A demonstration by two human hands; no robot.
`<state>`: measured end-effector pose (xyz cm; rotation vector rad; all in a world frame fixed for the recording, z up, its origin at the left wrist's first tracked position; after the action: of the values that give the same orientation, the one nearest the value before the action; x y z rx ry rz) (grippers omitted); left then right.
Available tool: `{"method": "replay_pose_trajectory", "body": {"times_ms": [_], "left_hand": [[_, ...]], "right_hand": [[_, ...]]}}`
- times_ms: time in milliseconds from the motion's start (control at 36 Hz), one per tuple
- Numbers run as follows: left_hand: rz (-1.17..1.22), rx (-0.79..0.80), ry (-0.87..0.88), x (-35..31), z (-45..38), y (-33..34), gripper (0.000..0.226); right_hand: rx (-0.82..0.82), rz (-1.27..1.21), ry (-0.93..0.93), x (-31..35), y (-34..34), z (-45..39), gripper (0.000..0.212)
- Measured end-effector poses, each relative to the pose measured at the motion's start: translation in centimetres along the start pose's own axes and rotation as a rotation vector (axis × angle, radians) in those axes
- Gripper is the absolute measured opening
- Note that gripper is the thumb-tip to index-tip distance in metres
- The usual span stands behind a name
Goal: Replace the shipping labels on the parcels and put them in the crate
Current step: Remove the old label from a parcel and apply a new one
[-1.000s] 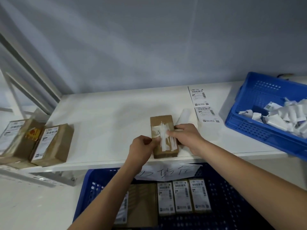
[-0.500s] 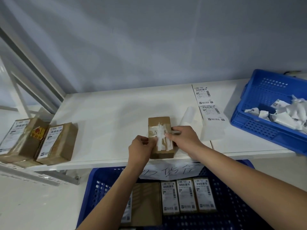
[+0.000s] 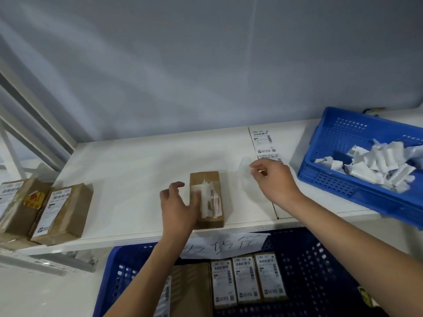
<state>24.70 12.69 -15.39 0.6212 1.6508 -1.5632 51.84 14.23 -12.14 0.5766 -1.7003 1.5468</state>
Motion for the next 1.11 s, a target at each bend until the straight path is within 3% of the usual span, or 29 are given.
{"method": "replay_pose_trajectory", "body": {"times_ms": [139, 222, 389, 528, 639, 778, 917, 1111], "left_hand": [[0.011, -0.001, 0.231, -7.2, 1.0, 2.9, 0.027], [0.015, 0.073, 0.262, -10.8, 1.3, 6.2, 0.026], [0.047, 0.348, 0.063, -12.8, 0.6, 14.9, 0.039], [0.261, 0.345, -0.221, -10.5, -0.7, 18.3, 0.047], [0.355, 0.356, -0.329, -8.5, -1.0, 20.4, 0.054], [0.362, 0.374, -0.347, -7.7, -0.7, 21.4, 0.060], [0.381, 0.367, -0.359, -8.0, -0.8, 21.0, 0.018], [0.503, 0.419, -0.334, -8.1, -0.5, 21.4, 0.025]], "right_hand": [[-0.088, -0.071, 0.067, -2.7, -5.3, -1.3, 0.018], [-0.055, -0.028, 0.089, -3.7, -6.5, -1.6, 0.019], [-0.019, 0.036, 0.091, -4.8, -6.3, -2.1, 0.026], [-0.049, 0.093, 0.014, -4.1, -7.3, -2.8, 0.027], [-0.059, 0.146, -0.014, -4.3, -7.8, -2.8, 0.027], [-0.065, 0.214, -0.033, -4.7, -8.1, -3.1, 0.027], [-0.002, 0.252, 0.011, -5.4, -7.4, -3.3, 0.031], [0.048, 0.308, -0.037, -4.8, -6.5, -3.2, 0.028]]}}
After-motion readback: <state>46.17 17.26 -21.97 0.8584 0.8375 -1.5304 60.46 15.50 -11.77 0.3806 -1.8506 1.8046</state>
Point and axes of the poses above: each hand's wrist, its own z-axis away from the middle knuckle, its own y-axis out of the palm, x = y × z, the point moved 10 cm from there along -z, towards the middle knuckle
